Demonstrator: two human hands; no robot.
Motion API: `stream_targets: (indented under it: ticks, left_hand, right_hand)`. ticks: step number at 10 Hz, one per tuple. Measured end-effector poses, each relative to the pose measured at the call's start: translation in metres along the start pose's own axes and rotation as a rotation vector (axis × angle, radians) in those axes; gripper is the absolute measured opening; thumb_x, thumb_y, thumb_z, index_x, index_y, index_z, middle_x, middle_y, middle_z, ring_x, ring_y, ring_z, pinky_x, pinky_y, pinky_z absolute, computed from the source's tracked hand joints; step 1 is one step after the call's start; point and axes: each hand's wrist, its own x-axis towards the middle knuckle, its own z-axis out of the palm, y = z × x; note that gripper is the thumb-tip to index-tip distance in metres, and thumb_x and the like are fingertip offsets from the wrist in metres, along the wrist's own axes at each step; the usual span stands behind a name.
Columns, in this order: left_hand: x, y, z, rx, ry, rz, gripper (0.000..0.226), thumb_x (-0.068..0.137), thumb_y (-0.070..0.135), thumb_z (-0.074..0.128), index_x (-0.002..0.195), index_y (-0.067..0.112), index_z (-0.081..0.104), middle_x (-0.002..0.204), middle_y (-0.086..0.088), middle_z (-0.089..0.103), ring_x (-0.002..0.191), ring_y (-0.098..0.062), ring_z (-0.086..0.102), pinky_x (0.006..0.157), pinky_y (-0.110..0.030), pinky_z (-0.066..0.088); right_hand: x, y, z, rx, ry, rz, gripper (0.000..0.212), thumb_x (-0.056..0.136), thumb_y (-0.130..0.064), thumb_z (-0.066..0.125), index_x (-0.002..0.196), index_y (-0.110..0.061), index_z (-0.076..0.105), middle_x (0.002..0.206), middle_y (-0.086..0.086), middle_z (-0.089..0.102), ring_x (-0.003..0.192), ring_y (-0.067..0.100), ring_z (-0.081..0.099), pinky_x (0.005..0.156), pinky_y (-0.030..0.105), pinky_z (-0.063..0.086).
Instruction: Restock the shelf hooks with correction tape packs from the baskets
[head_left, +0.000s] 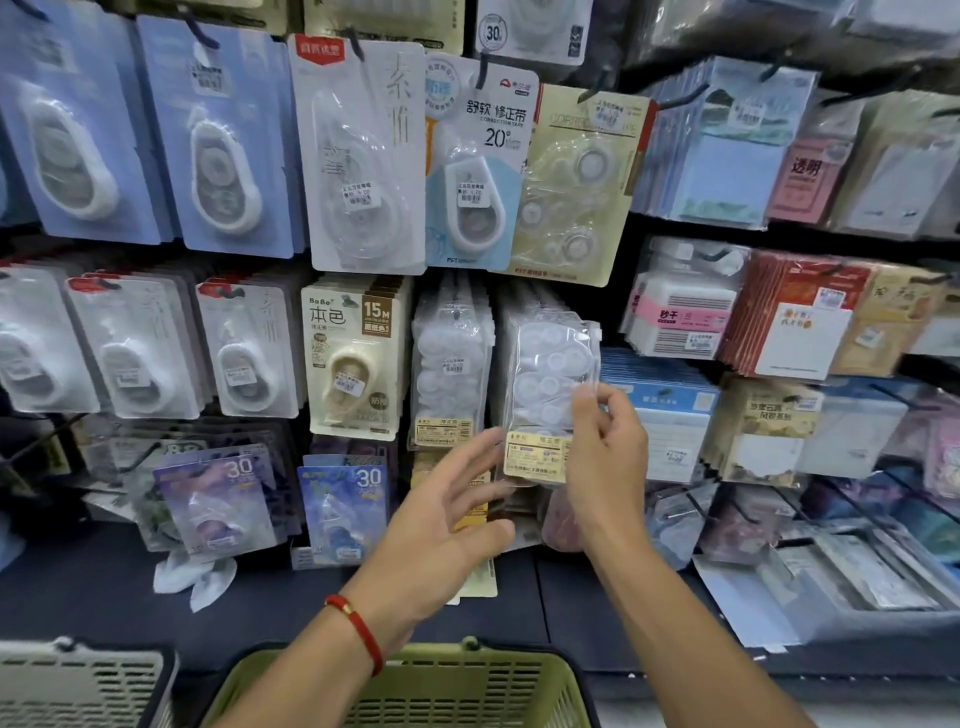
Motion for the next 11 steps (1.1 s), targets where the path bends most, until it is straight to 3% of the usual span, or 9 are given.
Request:
stream_targets:
  ticks: [2, 4, 5, 6, 7, 8, 9, 10, 11]
  left_hand:
    - [-0.001, 0.001, 0.007, -0.064, 0.023, -0.011, 0.074, 0.091, -0.021, 0.064, 0.142, 0.032, 0.056, 0.147, 0.015, 0.061, 0.128, -0.009, 0.065, 0.114, -0.048, 0.05]
    - [0.0, 0.0, 0.008, -0.044, 0.016, -0.011, 0.074, 0.09, -0.021, 0.064, 0.14, 0.032, 0.056, 0.144, 0.015, 0.062, 0.125, -0.008, 0.066, 0.111, -0.041, 0.053]
    - [0.004, -0.004, 0.007, 0.122, -0.008, 0.008, 0.072, 0.094, -0.016, 0.061, 0.138, 0.041, 0.053, 0.148, 0.018, 0.057, 0.13, -0.004, 0.06, 0.106, -0.026, 0.053]
    - [0.009, -0.013, 0.001, 0.491, 0.054, 0.078, 0.073, 0.093, -0.005, 0.058, 0.147, 0.043, 0.048, 0.149, 0.013, 0.056, 0.117, 0.001, 0.058, 0.099, -0.018, 0.051]
    - [0.02, -0.016, -0.006, 0.74, 0.166, 0.189, 0.073, 0.092, -0.001, 0.06, 0.153, 0.036, 0.045, 0.156, 0.02, 0.041, 0.141, -0.002, 0.041, 0.113, -0.003, 0.021]
    - [0.044, -0.014, -0.015, 0.943, 0.182, 0.292, 0.078, 0.092, -0.001, 0.061, 0.159, 0.03, 0.037, 0.17, 0.016, 0.017, 0.159, -0.006, 0.01, 0.122, -0.015, 0.006]
    - [0.061, -0.014, -0.023, 1.016, 0.16, 0.248, 0.085, 0.091, -0.001, 0.063, 0.163, 0.027, 0.028, 0.175, 0.013, 0.002, 0.161, -0.012, 0.005, 0.121, -0.02, 0.013]
    - [0.066, -0.018, -0.029, 1.008, 0.11, 0.228, 0.089, 0.091, 0.0, 0.064, 0.165, 0.029, 0.024, 0.174, 0.018, -0.003, 0.161, -0.01, 0.005, 0.117, -0.018, 0.018]
    - [0.051, -0.016, -0.032, 0.943, 0.148, 0.246, 0.081, 0.092, -0.001, 0.061, 0.161, 0.031, 0.033, 0.173, 0.016, 0.012, 0.16, -0.008, 0.01, 0.121, -0.017, 0.013]
  right_hand:
    - [0.005, 0.002, 0.0, -0.015, 0.012, 0.044, 0.025, 0.106, -0.043, 0.054, 0.091, -0.025, 0.064, 0.071, 0.001, 0.063, 0.066, 0.016, 0.057, 0.065, 0.039, 0.047]
    - [0.007, 0.004, -0.004, -0.031, 0.022, 0.082, 0.025, 0.106, -0.041, 0.054, 0.093, -0.023, 0.066, 0.076, -0.001, 0.067, 0.064, 0.012, 0.055, 0.063, 0.032, 0.045]
    - [0.01, 0.008, -0.007, -0.204, 0.002, 0.05, 0.024, 0.106, -0.041, 0.054, 0.117, -0.022, 0.066, 0.106, -0.003, 0.073, 0.088, 0.008, 0.064, 0.08, 0.033, 0.053]
    - [0.008, 0.018, -0.012, -0.599, -0.014, -0.294, 0.037, 0.104, -0.027, 0.059, 0.139, -0.015, 0.057, 0.136, 0.002, 0.058, 0.124, 0.02, 0.054, 0.104, 0.043, 0.046]
    - [0.012, 0.028, -0.012, -0.665, -0.246, -0.457, 0.039, 0.102, -0.018, 0.062, 0.141, -0.013, 0.061, 0.152, 0.006, 0.05, 0.14, 0.024, 0.047, 0.111, 0.047, 0.044]
    - [0.018, 0.038, -0.012, -0.894, -0.423, -0.434, 0.057, 0.103, -0.017, 0.058, 0.158, -0.021, 0.043, 0.174, 0.002, 0.015, 0.159, 0.023, 0.02, 0.114, 0.041, 0.042]
    - [0.02, 0.039, -0.011, -0.969, -0.447, -0.386, 0.069, 0.1, -0.009, 0.054, 0.163, -0.026, 0.031, 0.175, -0.009, -0.003, 0.163, 0.019, 0.002, 0.114, 0.036, 0.04]
    - [0.017, 0.037, -0.009, -0.935, -0.434, -0.383, 0.068, 0.098, -0.008, 0.055, 0.161, -0.022, 0.035, 0.176, -0.009, -0.004, 0.161, 0.019, 0.011, 0.114, 0.036, 0.041]
    - [0.012, 0.035, -0.017, -0.877, -0.42, -0.405, 0.057, 0.099, -0.008, 0.054, 0.155, -0.019, 0.045, 0.175, -0.004, 0.011, 0.156, 0.02, 0.025, 0.115, 0.04, 0.04]
